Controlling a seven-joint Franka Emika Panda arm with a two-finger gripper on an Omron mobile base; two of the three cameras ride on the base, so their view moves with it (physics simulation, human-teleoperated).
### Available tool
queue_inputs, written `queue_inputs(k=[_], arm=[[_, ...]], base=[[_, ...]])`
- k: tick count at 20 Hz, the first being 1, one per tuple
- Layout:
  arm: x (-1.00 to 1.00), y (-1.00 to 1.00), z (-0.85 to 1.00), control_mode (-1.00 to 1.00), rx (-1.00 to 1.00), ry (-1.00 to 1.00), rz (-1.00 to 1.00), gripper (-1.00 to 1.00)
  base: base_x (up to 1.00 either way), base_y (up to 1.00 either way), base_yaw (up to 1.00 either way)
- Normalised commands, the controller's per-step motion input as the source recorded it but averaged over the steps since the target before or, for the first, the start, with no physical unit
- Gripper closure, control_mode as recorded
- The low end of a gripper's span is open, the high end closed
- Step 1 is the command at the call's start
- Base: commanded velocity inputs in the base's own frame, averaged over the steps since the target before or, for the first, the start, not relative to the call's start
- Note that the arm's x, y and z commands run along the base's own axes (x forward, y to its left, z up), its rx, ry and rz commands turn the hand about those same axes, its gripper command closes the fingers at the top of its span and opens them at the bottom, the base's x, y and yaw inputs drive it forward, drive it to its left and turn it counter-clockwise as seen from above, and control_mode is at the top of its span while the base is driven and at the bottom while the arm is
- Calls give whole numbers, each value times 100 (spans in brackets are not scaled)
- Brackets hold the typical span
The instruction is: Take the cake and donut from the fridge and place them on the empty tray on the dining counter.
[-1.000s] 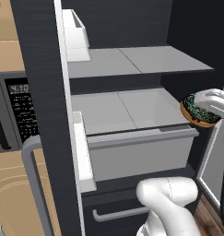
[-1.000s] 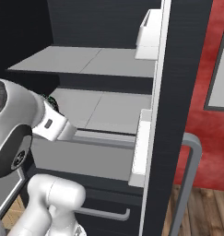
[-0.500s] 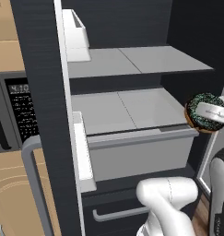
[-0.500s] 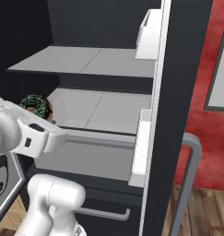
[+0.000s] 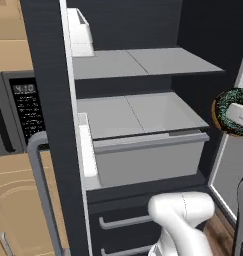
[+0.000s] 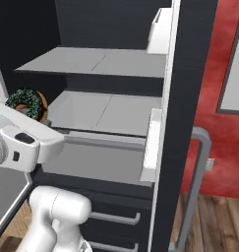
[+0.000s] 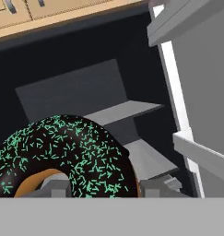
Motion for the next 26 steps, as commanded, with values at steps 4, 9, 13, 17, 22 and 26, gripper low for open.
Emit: queue_inputs(k=[4, 9, 13, 17, 22, 26], arm=[[0, 0, 0, 100, 0, 0, 0, 100], [0, 0, 0, 100, 0, 0, 0, 100], [0, 0, 0, 100, 0, 0, 0, 100], [0, 0, 0, 100, 0, 0, 0, 100], [0, 0, 0, 100, 0, 0, 0, 100], [0, 0, 0, 100, 0, 0, 0, 100]], base=[[-100, 17, 6], [-100, -10, 17], [-100, -65, 17], [-100, -97, 10], [-100, -91, 15], [-100, -23, 8]])
